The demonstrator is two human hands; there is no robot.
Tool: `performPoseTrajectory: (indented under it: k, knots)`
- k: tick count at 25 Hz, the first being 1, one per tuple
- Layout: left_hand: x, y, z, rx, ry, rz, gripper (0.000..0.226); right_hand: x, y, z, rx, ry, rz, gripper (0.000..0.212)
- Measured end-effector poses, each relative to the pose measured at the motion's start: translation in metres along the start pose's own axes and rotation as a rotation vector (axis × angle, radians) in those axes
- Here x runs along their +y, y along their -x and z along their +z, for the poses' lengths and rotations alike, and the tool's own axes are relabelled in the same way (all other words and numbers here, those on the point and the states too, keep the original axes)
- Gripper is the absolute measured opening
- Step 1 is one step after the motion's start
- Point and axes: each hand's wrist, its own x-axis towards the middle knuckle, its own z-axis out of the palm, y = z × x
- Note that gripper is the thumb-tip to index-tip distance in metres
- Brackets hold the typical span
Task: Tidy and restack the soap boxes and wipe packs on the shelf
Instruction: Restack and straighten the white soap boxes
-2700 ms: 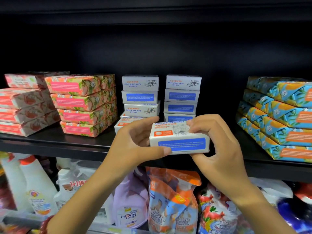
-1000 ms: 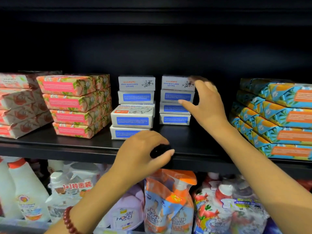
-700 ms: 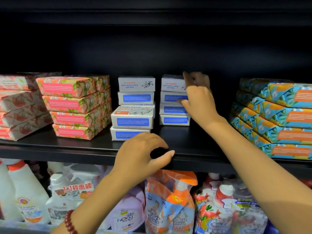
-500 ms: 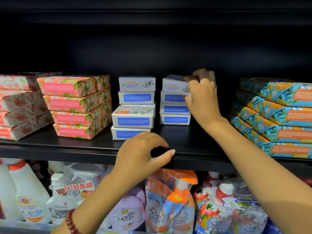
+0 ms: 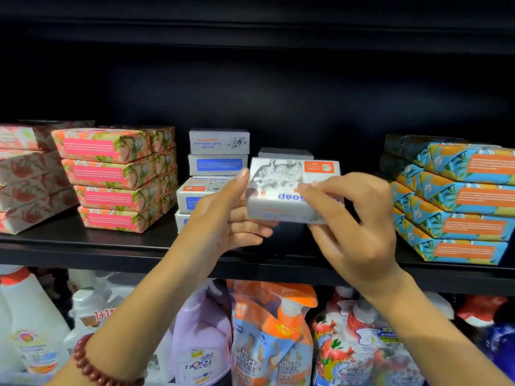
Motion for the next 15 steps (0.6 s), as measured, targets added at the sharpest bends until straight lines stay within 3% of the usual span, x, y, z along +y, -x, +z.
performPoseTrajectory:
  k: [3, 5, 7, 10, 12, 15]
  knots:
    - [0.000, 0.010, 0.001, -0.078, -0.061, 0.100, 0.039, -0.003, 0.005, -0.007, -0.074, -0.033, -0.082, 0.026]
    - [-0.003, 0.015, 0.000, -0.074, -0.089, 0.148, 0.040, -0.002, 0.004, -0.015, -0.205, -0.108, -0.049, 0.034]
    - [-0.008, 0.016, 0.001, -0.041, -0.121, 0.199, 0.040, -0.002, 0.001, -0.024, -0.318, -0.196, 0.105, 0.053]
    - [-0.014, 0.017, 0.004, -0.016, -0.166, 0.271, 0.045, -0.001, -0.005, -0.029, -0.434, -0.318, 0.485, 0.074]
    - [-0.018, 0.016, 0.004, -0.005, -0.185, 0.314, 0.050, 0.000, -0.006, -0.030, -0.509, -0.478, 0.651, 0.073]
    - [-0.020, 0.014, 0.002, 0.008, -0.142, 0.332, 0.058, -0.002, -0.005, -0.031, -0.489, -0.531, 0.593, 0.050]
